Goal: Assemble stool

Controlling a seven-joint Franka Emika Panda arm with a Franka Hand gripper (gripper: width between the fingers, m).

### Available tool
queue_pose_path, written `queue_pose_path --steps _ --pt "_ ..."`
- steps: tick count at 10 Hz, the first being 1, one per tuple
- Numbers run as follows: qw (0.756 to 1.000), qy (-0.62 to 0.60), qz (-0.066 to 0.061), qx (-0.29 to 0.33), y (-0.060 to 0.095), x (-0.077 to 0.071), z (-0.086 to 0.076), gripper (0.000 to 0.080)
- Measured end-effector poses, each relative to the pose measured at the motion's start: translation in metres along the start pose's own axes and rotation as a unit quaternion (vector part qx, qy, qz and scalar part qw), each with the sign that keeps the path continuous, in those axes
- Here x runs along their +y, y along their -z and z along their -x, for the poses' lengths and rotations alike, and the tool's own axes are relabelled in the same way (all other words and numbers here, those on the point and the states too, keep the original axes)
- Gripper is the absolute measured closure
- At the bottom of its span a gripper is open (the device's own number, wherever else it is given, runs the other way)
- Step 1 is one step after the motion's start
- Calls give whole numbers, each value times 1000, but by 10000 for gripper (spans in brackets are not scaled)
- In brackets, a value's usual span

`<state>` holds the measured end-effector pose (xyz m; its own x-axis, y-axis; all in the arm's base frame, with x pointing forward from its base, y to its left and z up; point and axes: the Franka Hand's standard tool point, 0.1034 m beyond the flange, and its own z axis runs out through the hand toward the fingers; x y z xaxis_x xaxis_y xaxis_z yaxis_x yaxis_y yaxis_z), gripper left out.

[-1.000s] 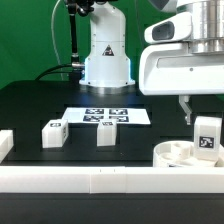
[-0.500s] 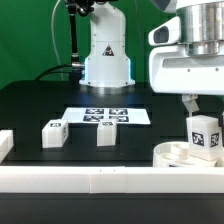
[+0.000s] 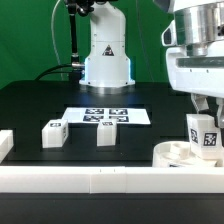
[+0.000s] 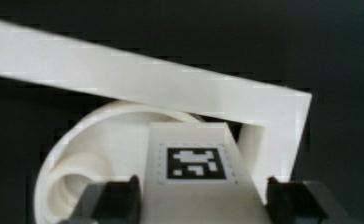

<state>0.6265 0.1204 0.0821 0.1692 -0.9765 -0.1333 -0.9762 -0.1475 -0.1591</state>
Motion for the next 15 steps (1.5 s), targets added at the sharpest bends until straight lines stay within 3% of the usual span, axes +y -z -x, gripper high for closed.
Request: queue_pose_path --steps 3,7,8,9,10,11,15 --pt "994 -110 -1 -18 -1 0 0 462" --pt "986 -163 -2 -34 -1 0 2 456" --pt "988 -153 -3 -34 0 0 2 265" --pt "990 -139 -7 -35 4 -2 2 265" --pt "993 -111 -13 -37 11 -5 3 174" --pt "996 -84 -20 -37 17 -8 3 157" --pt "999 -5 -21 -35 14 -7 3 151"
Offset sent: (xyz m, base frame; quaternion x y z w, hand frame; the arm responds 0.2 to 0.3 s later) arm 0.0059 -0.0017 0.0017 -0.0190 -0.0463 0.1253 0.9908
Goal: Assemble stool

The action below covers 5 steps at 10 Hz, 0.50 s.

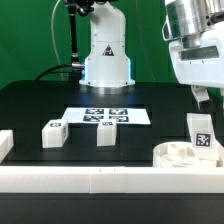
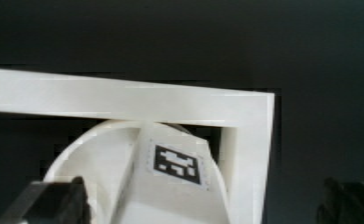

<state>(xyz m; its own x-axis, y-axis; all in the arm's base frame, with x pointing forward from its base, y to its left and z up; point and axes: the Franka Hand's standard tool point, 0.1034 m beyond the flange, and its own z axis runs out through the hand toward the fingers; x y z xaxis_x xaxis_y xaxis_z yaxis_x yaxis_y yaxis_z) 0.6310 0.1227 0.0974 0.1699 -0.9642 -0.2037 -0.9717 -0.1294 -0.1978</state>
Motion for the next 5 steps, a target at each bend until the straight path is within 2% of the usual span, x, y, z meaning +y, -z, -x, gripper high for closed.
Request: queue_pose_path --steps 3,4,5 --pt "981 189 41 -16 4 2 9 151" --pt "973 224 49 -19 8 -1 14 151" --pt "973 226 41 -16 7 -4 16 151"
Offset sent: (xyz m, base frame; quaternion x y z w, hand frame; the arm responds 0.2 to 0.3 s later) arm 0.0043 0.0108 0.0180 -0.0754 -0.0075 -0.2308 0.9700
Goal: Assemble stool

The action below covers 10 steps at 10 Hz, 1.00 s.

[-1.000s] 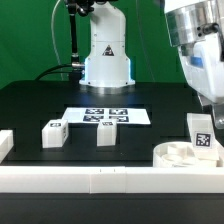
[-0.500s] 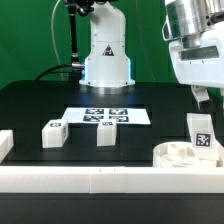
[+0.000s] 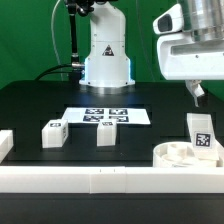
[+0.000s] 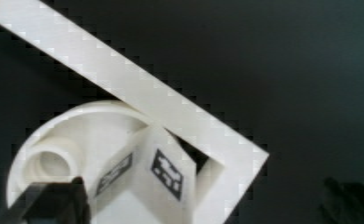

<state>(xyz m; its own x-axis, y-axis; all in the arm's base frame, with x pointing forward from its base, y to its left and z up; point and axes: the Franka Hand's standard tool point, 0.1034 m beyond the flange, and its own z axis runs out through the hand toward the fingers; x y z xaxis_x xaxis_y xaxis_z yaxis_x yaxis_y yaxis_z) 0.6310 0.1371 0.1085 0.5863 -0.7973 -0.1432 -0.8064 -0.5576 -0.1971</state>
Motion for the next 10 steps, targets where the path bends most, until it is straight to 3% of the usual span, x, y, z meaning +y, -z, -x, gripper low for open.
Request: queue_pose_path --steps 3,7,10 --pt "992 128 0 1 0 1 -2 151" --pt "925 378 39 2 7 1 -7 151" --pt "888 458 39 -1 7 2 -9 151"
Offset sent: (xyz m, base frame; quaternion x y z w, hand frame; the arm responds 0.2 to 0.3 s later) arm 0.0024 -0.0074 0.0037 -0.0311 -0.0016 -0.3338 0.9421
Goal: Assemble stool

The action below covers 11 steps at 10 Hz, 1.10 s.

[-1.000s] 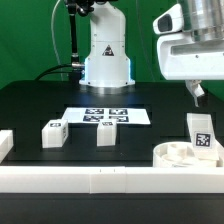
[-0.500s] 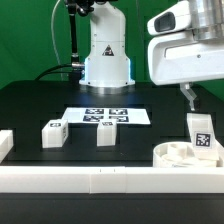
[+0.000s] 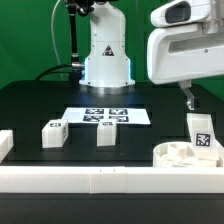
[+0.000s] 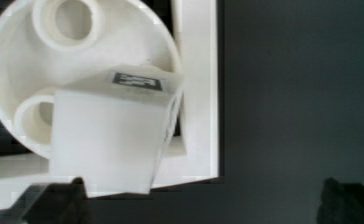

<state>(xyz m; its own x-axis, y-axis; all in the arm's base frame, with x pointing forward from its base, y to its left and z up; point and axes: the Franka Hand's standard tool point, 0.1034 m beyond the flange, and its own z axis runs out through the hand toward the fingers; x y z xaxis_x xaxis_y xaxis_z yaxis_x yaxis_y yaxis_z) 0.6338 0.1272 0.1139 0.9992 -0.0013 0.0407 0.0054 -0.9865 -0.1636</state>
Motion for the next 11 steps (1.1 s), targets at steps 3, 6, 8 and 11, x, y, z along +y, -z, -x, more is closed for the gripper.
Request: queue_pose_path --steps 3,6,8,11 --pt "985 173 22 -3 -2 1 0 151" --pt "951 308 37 -13 -5 5 1 151" --pt "919 391 38 -16 -5 8 0 151" --pt "868 493 46 -28 -13 11 2 151"
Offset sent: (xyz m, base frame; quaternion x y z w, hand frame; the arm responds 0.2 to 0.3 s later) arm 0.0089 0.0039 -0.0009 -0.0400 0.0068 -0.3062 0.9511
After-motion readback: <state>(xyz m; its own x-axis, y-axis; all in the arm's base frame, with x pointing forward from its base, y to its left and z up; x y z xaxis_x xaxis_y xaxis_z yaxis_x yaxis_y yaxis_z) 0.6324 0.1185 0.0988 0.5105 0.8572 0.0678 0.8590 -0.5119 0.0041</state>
